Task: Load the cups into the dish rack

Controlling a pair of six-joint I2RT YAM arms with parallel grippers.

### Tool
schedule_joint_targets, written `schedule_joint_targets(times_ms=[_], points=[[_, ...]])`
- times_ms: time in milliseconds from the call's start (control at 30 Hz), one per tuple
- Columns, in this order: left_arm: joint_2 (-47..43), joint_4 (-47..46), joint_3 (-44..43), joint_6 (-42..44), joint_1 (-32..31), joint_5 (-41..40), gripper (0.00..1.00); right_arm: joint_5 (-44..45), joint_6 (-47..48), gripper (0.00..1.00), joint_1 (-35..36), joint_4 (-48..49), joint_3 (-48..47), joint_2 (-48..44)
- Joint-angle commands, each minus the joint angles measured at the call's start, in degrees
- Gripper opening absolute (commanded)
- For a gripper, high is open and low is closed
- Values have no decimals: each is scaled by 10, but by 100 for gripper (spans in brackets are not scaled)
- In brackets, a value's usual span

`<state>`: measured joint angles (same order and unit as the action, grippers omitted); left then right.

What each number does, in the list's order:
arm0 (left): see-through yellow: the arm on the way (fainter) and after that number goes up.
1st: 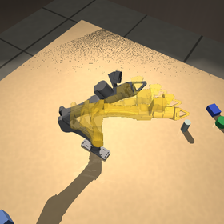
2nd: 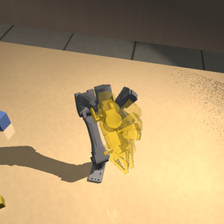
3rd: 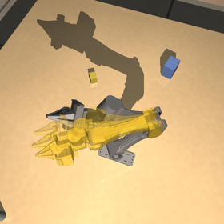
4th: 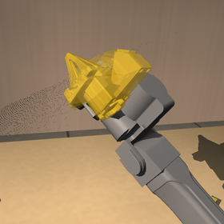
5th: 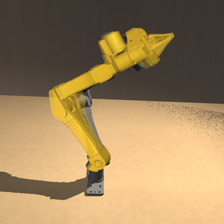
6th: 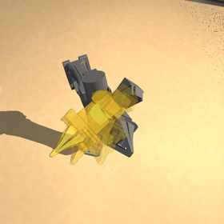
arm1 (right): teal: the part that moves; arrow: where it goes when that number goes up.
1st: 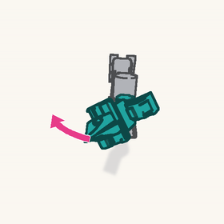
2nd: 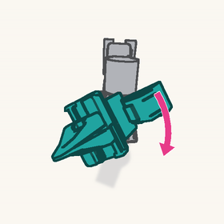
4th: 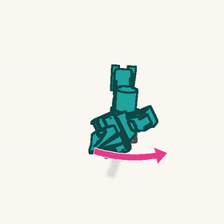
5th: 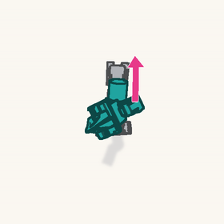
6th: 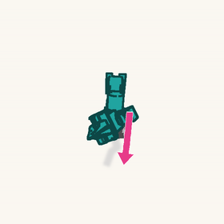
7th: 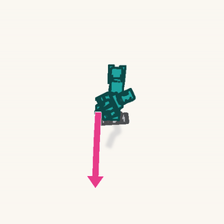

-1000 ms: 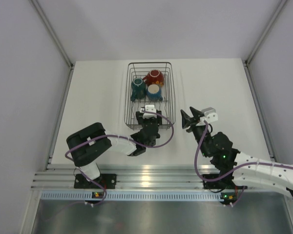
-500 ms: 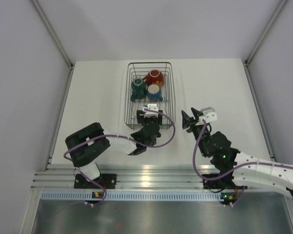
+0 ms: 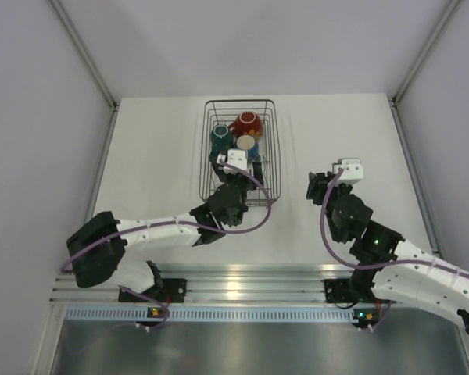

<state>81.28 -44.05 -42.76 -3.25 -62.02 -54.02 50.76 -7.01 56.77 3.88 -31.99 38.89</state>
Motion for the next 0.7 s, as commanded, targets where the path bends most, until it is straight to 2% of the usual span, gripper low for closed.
schedule_joint_targets(times_ms=[0, 33, 100, 267, 467, 667], points=[[-30, 116, -52, -50, -1, 120, 77, -1, -114, 50, -38, -215, -70, -4], [-33, 135, -73, -60, -1, 171, 77, -7, -142, 50, -46, -249, -81, 8], [-33, 193, -94, -91, 0, 212, 77, -34, -167, 51, -67, -325, -109, 35], [-26, 276, -157, -140, 8, 350, 77, -101, -220, 50, -108, -401, -129, 85], [-41, 327, -174, -178, 13, 421, 77, -206, -246, 49, -164, -417, -102, 101], [-68, 339, -159, -201, 23, 438, 77, -280, -264, 47, -199, -409, -63, 106]])
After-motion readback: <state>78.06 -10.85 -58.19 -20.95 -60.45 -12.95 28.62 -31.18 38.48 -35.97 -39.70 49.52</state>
